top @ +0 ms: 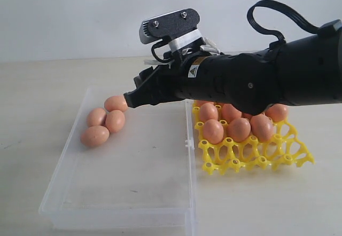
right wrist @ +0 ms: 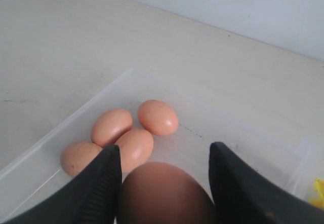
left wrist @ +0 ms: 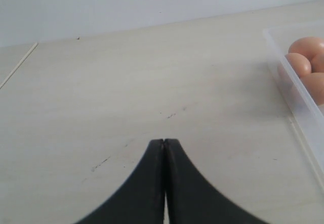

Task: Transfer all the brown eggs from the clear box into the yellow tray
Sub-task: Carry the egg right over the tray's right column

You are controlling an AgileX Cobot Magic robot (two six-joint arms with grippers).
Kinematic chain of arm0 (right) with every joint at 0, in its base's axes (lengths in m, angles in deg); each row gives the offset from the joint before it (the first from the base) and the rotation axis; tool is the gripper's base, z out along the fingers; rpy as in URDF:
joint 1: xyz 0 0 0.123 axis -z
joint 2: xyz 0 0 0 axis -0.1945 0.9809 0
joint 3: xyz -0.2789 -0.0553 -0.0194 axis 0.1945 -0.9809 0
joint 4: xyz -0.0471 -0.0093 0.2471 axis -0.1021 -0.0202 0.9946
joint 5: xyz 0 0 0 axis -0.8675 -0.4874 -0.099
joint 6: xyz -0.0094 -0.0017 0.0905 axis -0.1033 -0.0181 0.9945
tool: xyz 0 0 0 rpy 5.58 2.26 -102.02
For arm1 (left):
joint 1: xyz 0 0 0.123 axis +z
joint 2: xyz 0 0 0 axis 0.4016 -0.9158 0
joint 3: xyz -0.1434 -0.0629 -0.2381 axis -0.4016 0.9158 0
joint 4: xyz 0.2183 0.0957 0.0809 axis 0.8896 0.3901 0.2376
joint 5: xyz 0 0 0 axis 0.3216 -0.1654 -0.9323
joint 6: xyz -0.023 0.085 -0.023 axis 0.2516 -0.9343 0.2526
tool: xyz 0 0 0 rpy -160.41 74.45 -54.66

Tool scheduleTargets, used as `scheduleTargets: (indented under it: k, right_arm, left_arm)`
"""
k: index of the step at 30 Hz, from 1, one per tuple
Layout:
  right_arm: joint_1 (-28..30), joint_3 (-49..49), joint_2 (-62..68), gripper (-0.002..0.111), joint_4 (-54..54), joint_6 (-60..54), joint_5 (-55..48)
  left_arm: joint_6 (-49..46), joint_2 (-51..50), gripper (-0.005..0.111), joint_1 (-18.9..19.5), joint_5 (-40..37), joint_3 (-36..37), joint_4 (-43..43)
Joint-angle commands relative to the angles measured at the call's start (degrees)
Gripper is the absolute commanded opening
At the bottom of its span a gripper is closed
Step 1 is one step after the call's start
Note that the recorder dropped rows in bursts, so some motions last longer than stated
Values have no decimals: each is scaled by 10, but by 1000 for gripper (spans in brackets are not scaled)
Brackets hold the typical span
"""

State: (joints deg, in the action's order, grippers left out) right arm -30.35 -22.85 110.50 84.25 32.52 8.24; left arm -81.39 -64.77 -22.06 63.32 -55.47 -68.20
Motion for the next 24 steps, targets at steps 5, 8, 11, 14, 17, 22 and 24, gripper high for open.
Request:
scheduleTargets:
  k: [5,8,11,14,17,22,24]
  right_arm:
    - [4,-2,-7,0,-2,-1,12]
    - [4,-3,-17,0,-2,-1,12]
    - [4,-14,-41,0,0,-1,29]
    - [7,-35,-69,0,0,-1,56]
    - [21,-63,-95,0,18,-5,72]
    - [68,-113,-122,0,22,-5,72]
    - [88,-134,-133,0,22,-5,72]
  left_arm:
    - [3,3,0,1,4,-2,-1]
    - [3,3,0,1,4,-2,-1]
    - [3,3,0,1,4,-2,-1]
    - [3,3,0,1,4,-2,-1]
    - [3,3,0,1,4,-2,-1]
    - [3,3,0,1,4,-2,-1]
    - [3,3,0,1,4,-2,-1]
